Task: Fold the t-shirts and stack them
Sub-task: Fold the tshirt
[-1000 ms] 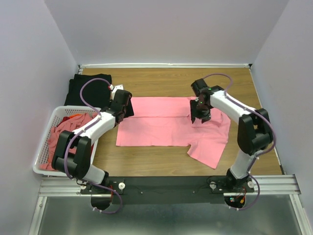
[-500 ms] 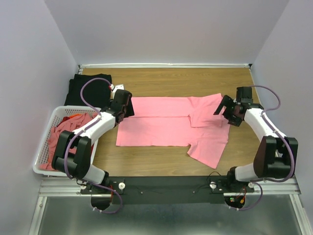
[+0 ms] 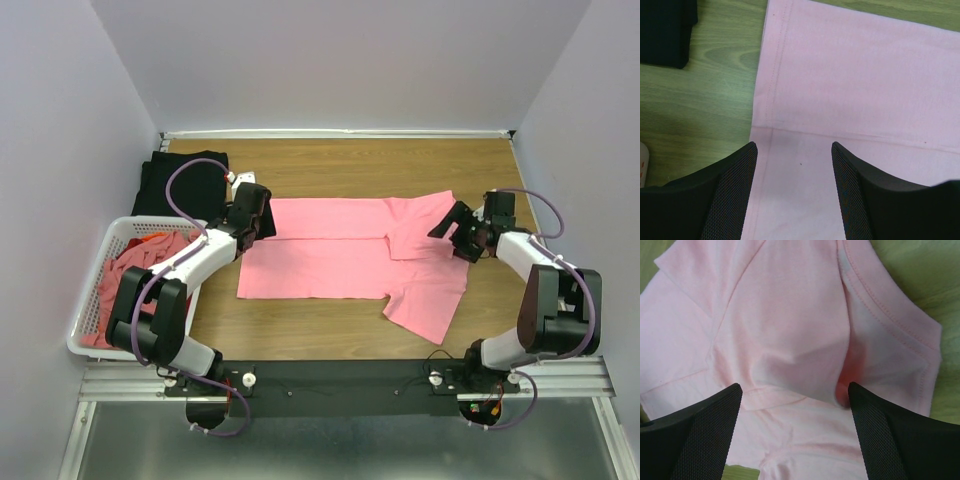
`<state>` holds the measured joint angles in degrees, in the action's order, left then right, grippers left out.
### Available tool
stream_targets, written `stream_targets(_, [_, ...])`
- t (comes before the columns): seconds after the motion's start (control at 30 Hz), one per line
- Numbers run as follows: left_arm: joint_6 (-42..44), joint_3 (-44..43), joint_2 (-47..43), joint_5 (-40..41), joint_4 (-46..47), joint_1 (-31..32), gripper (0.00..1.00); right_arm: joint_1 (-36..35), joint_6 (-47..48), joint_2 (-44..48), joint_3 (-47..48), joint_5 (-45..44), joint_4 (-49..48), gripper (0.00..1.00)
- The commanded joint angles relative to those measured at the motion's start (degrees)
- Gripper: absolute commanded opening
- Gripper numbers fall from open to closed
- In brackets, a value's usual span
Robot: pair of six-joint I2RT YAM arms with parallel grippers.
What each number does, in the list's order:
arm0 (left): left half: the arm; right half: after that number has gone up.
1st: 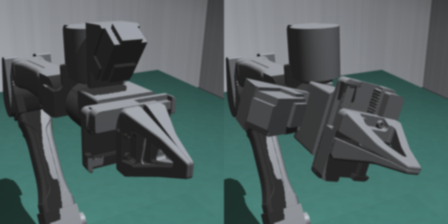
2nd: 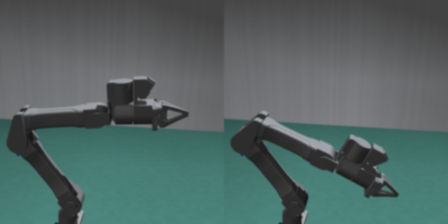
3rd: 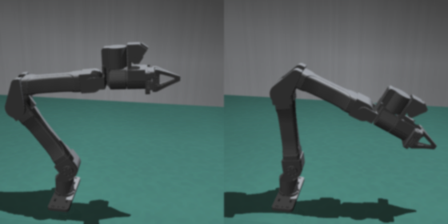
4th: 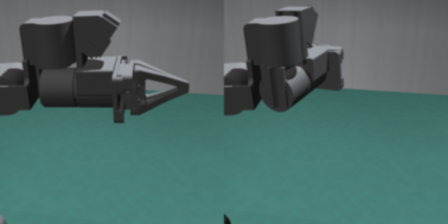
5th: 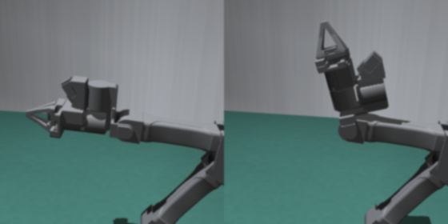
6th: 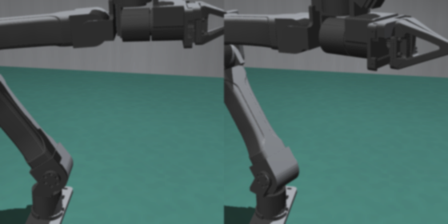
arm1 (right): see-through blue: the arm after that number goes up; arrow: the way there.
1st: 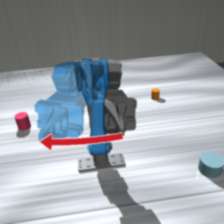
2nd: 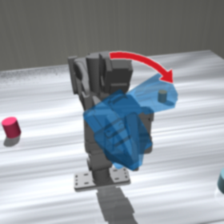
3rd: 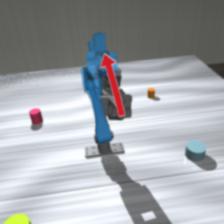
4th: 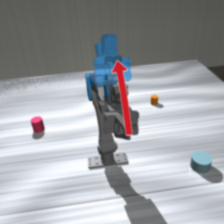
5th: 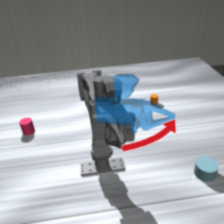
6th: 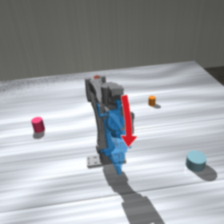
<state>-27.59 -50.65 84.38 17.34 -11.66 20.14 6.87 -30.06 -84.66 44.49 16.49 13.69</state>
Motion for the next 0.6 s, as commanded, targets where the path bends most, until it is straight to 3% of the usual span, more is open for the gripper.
stream_targets(0.0, [0.26, 0.82, -1.24, -0.29, 1.29, 0.43, 0.69, 0.51, 0.88, -1.99, -1.60, 4.25, -4.64, 0.93])
stream_targets(0.37, [0.26, 1.08, -1.23, 0.06, 1.11, 0.95, 0.69, 0.95, 0.80, -3.49, -5.72, 10.84, -10.26, 0.85])
stream_targets(0.57, [0.44, 0.91, -1.06, 0.06, 1.20, 1.04, 0.69, 1.82, 0.10, -0.34, -7.22, 11.28, -10.53, 0.64])
